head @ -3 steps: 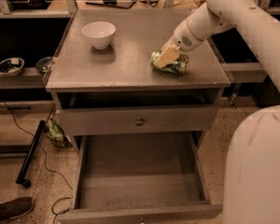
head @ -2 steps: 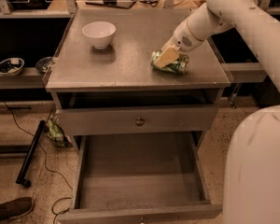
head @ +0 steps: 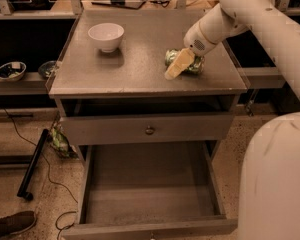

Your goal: Pick green can from middle drawer and place on counter

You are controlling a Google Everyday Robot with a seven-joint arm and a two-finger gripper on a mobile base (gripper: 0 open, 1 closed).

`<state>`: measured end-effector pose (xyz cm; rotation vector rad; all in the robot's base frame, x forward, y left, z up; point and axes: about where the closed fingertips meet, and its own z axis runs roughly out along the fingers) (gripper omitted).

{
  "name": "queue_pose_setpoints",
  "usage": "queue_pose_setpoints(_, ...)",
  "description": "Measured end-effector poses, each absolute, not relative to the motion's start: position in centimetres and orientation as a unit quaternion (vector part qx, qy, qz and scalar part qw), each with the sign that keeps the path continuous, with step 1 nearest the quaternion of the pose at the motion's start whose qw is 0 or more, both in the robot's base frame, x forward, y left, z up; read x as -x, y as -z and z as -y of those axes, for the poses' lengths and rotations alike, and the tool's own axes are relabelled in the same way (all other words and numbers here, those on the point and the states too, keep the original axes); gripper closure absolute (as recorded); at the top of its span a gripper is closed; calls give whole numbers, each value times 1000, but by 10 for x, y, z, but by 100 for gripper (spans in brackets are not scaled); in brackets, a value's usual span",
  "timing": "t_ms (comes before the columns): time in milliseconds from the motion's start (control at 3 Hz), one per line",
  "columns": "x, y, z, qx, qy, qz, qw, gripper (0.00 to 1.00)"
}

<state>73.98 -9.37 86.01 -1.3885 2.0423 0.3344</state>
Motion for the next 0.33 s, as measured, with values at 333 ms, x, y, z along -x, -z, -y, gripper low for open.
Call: queue_pose_setpoints(333,-740,-860,94,528,-127,-777,319,0)
